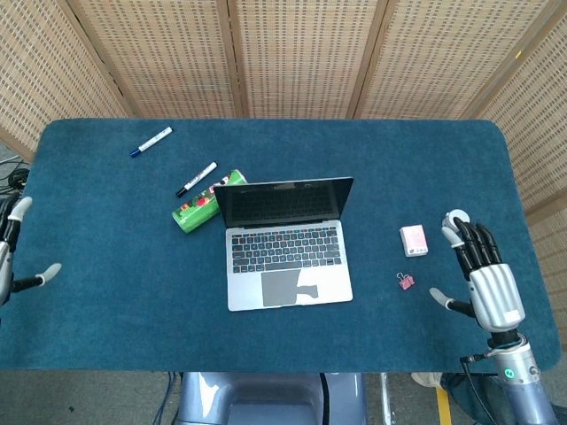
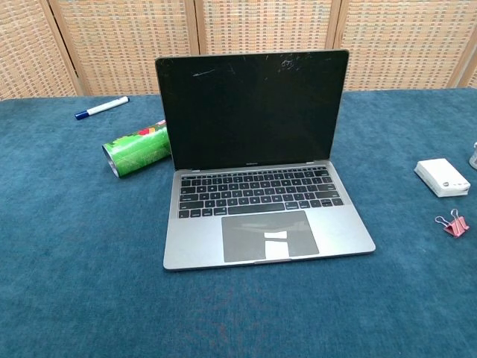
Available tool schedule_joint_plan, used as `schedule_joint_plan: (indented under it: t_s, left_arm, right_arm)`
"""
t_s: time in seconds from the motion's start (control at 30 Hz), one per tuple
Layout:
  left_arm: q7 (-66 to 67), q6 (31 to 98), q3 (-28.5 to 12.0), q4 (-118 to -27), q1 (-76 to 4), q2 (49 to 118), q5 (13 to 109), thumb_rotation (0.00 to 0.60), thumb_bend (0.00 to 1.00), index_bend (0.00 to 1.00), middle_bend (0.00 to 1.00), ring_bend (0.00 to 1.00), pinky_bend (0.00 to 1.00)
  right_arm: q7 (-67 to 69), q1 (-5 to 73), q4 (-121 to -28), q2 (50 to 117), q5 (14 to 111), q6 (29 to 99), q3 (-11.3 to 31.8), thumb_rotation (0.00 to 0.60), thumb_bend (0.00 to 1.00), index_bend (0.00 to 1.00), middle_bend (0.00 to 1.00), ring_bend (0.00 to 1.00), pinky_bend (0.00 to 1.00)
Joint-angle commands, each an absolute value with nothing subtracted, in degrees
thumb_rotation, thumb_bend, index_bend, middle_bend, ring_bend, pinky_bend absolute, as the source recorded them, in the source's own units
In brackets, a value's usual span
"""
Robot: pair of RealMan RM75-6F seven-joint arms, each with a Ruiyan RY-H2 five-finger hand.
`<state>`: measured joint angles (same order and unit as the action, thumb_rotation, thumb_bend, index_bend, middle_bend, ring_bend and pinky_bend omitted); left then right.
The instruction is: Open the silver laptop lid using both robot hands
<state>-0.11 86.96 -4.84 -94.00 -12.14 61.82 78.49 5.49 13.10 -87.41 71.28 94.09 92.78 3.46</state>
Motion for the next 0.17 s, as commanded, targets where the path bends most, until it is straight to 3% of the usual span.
schedule_joint_plan:
  t_s: [0.03,0.17]
  left_arm:
    - [5.2,89.4,-1.9,-98.8,-8.7,61.3,78.8,0.600,0.00,0.00,0.00,0.00,0.00]
    - [7.3,90.6,-0.8,-100.8,-6.9,62.4,79.7,0.600,0.00,0.00,0.00,0.00,0.00]
  right_arm:
    - [2.4,10.6,-89.8,70.7,96.0,94.6,1.4,0.600,0.00,0.03,0.00,0.00,0.00]
    - [-0.3,8.9,-91.9,70.6,96.6,96.0,0.8,0.600,0.00,0.03,0.00,0.00,0.00]
